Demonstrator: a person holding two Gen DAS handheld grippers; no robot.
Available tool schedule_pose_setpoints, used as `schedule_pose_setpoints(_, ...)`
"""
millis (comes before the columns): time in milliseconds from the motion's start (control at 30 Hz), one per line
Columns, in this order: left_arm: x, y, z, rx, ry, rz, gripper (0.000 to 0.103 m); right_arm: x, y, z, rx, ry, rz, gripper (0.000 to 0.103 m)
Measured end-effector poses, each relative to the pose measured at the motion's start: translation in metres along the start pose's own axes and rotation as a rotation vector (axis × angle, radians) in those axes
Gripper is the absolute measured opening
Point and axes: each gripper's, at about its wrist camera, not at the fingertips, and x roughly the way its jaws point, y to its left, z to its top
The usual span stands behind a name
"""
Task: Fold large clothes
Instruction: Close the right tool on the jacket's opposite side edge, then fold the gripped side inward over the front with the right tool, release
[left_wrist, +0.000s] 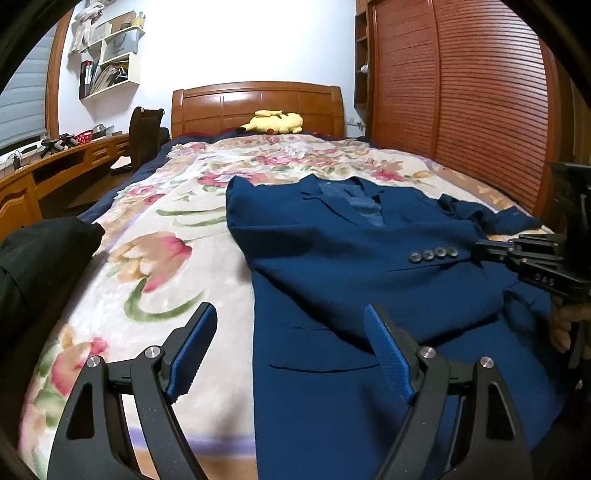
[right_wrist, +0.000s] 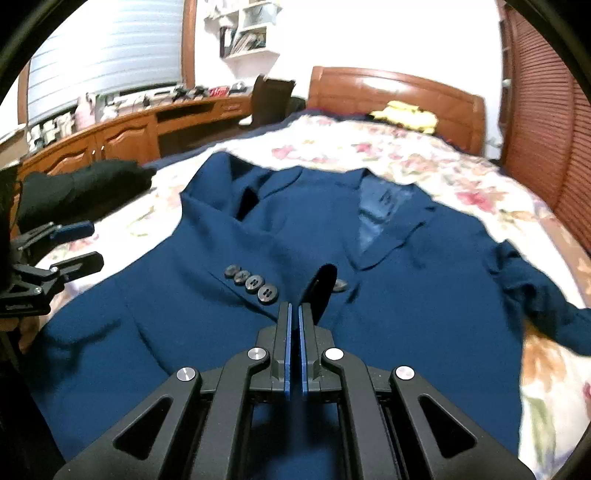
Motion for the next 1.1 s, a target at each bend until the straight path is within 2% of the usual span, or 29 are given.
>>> schedule_pose_setpoints(167, -0.006, -0.004, 0.007, -0.006, -0.029, -0.028, 0.082, -0.027, 0.002, -0.009, 0.003, -0.048, -0.094, 0.003)
schedule_pose_setpoints(433, -0.01, -0.011, 0.015, -0.006, -0.05, -0.075, 0.082, -0.076, 0.006, -0.004, -0.035, -0.055, -0.288, 0.003)
schedule_pose_setpoints(667, -0.012, -0.012, 0.014, -0.007, -0.046, -0.103, 0.082, -0.082, 0.007, -0.009, -0.054, 0.039, -0.415, 0.003)
schedule_pose_setpoints(900, -0.016, -0.015, 0.013, 0.001, -0.043, -0.119, 0.082, -0.077, 0.018, -0.008, -0.028, 0.126, -0.432, 0.003)
schedule_pose_setpoints(1100, -0.021, -0.017, 0.013, 0.017, -0.054, -0.126, 0.082, -0.087, 0.024, -0.009, -0.015, 0.163, -0.426, 0.003)
